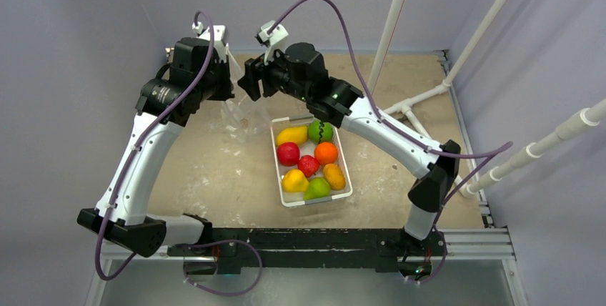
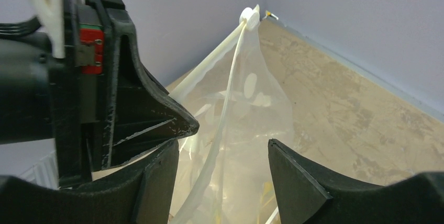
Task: Place the food in the zip-top bag and seal the zipper
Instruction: Adjust the zipper food storage bag at the center of the board.
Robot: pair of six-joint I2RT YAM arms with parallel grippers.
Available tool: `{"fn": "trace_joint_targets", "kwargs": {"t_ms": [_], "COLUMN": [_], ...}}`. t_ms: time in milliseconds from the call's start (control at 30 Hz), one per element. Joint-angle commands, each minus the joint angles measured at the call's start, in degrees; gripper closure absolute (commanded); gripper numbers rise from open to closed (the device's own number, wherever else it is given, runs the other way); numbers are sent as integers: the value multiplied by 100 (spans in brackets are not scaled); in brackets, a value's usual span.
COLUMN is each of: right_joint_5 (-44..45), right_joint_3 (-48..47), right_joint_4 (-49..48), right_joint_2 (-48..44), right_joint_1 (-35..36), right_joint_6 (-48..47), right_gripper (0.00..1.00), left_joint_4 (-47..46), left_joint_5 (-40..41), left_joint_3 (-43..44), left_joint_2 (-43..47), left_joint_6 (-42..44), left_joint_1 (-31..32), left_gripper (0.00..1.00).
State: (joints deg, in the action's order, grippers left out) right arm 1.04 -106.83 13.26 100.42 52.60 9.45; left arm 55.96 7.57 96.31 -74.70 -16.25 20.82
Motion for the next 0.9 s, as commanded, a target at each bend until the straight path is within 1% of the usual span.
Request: {"fn": "trace_joint_targets", "kwargs": {"t_ms": [0, 233, 300, 400, 467, 533, 567, 633, 867], "right_joint_5": [328, 361, 354, 338, 402, 390, 389, 377, 157], "right_joint_3": [-519, -776, -804, -777, -746, -672, -586, -410, 312], "right_joint_4": [84, 144, 179, 185, 172, 109, 35, -102, -648], "right_joint_2": [261, 796, 908, 1053, 1131, 1170, 1168, 1179, 1181], "right_joint_1": [31, 31, 31, 29, 23, 22, 11, -43, -399], "right_joint_6": [121, 109, 109, 57, 35, 30, 30, 61, 308], "right_gripper": [36, 41, 44, 53, 60, 71, 79, 100, 100], "left_joint_4": [29, 102, 133, 196, 238, 270, 285, 328, 525], "left_joint_5": [226, 412, 467, 588, 700, 757, 781, 796, 924], "left_joint_3": [219, 233, 230, 208, 168, 109, 64, 10, 47], "left_joint_2": [-49, -145, -163, -185, -186, -193, -194, -221, -298], "left_joint_6": [137, 163, 179, 221, 238, 257, 262, 286, 364], "left_joint_1": [36, 45, 45, 58, 79, 95, 98, 119, 291], "left_gripper": [100, 100, 100, 100, 100, 100, 100, 100, 100]}}
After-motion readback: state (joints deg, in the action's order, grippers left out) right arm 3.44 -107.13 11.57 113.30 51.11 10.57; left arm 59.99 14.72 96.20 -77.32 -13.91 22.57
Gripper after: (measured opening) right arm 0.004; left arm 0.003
